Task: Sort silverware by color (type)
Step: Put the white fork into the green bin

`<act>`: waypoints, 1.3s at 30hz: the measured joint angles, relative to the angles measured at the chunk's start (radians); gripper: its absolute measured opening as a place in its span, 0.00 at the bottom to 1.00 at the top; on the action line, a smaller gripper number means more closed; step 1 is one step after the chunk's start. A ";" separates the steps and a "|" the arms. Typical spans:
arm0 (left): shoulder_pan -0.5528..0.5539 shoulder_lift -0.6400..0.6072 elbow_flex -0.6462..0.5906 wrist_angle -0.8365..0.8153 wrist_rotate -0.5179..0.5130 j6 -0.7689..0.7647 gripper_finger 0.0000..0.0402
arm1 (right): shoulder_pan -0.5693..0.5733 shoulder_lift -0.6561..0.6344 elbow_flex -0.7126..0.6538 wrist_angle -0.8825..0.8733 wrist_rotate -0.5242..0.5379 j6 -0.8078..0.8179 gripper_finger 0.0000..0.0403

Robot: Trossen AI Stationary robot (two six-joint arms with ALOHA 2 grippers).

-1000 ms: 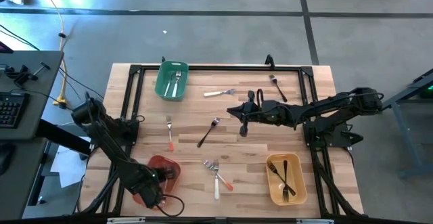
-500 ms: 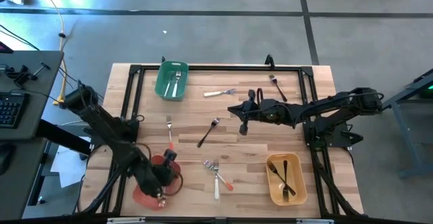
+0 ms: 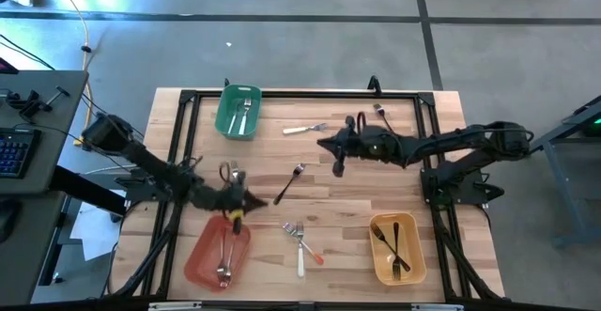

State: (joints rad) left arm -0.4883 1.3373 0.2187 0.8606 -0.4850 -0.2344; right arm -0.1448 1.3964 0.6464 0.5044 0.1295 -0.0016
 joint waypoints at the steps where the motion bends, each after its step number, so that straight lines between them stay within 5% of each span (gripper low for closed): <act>1: 0.032 0.001 -0.025 0.046 0.001 0.001 0.00 | -0.018 0.000 0.000 -0.002 -0.005 0.013 0.02; 6: 0.193 0.001 -0.106 0.219 0.031 0.044 0.00 | -0.090 0.022 0.000 -0.039 -0.037 0.085 0.02; 12: 0.398 0.001 -0.128 0.316 0.187 0.157 0.00 | -0.147 0.099 0.016 -0.085 -0.117 0.091 0.02; 24: 0.799 0.001 -0.122 0.308 0.501 0.143 0.00 | -0.193 0.163 0.286 -0.570 -0.126 0.018 0.14; 28: 0.912 0.001 -0.040 0.147 0.680 0.100 0.00 | -0.195 0.163 0.288 -0.577 -0.126 -0.023 0.18; 31: 0.967 0.002 0.087 -0.132 0.769 0.141 0.00 | -0.196 0.168 0.288 -0.573 -0.125 -0.060 0.17; 35: 0.992 0.009 0.288 -0.513 0.736 0.306 0.00 | -0.198 0.171 0.288 -0.539 -0.126 -0.105 0.08; 39: 1.005 0.065 0.444 -0.666 0.686 0.394 0.01 | -0.199 0.171 0.287 -0.497 -0.137 -0.111 0.01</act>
State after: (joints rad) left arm 0.5170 1.4019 0.6623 0.1945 0.2010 0.1593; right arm -0.3435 1.5673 0.9338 0.0079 -0.0076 -0.1126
